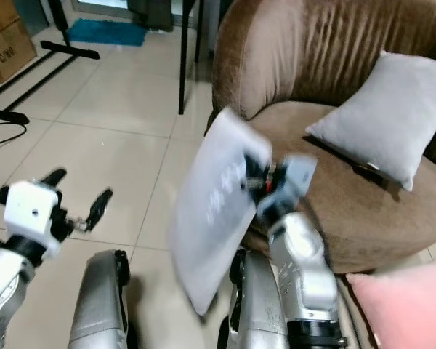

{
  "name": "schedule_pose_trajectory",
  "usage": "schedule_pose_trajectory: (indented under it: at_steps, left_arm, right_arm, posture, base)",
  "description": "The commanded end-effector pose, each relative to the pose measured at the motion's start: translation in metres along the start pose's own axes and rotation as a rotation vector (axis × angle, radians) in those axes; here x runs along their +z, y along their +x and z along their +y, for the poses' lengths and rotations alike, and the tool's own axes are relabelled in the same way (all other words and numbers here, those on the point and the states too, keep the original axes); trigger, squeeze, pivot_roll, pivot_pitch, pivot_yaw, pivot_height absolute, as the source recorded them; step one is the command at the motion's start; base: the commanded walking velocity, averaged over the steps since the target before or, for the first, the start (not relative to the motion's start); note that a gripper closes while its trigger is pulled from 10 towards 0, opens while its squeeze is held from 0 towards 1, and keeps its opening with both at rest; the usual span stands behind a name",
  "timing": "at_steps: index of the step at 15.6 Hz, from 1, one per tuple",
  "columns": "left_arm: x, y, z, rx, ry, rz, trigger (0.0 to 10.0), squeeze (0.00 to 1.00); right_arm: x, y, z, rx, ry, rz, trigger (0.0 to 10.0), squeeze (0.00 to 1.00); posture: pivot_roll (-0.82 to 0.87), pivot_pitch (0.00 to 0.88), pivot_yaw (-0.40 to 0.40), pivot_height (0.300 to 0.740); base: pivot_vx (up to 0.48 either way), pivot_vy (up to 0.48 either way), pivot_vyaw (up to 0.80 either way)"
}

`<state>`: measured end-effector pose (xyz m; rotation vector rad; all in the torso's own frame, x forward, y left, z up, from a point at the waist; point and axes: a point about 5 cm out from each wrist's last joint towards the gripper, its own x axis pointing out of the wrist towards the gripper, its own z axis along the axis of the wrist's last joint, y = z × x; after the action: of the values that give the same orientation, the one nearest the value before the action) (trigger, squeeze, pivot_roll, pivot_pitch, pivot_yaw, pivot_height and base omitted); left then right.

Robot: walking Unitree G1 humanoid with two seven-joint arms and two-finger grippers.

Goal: Move the pillow to the sofa from floor

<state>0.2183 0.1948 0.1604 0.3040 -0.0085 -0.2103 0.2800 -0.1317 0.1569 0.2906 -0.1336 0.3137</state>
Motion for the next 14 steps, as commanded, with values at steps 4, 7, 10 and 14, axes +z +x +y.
schedule_pose_trajectory:
  at_steps: [4, 7, 10, 14]
  left_arm:
    - [0.004, 0.014, -0.007, -0.014, 0.034, -0.025, 10.0, 0.00]
    - [0.005, 0.016, -0.006, -0.021, 0.051, -0.031, 10.0, 0.00]
    - [0.006, 0.017, -0.003, -0.016, 0.076, -0.039, 10.0, 0.00]
    - [0.009, 0.021, -0.002, 0.002, 0.082, -0.053, 10.0, 0.00]
  right_arm:
    - [0.017, -0.002, -0.008, -0.128, -0.033, 0.002, 10.0, 0.00]
    - [0.023, -0.002, -0.004, -0.134, -0.026, 0.008, 10.0, 0.00]
    - [0.030, 0.002, 0.002, -0.139, -0.023, -0.001, 10.0, 0.00]
    - [0.063, 0.016, 0.011, -0.107, -0.020, -0.098, 10.0, 0.00]
  posture:
    - [0.07, 0.000, -0.045, 0.496]
    - [0.07, 0.000, -0.030, 0.521]
    - [0.07, 0.000, -0.022, 0.551]
    - [0.07, 0.000, -0.025, 0.596]
  base:
    - [0.000, 0.000, 0.00]
    - [0.000, 0.000, 0.00]
    - [0.000, 0.000, 0.00]
    - [0.000, 0.000, 0.00]
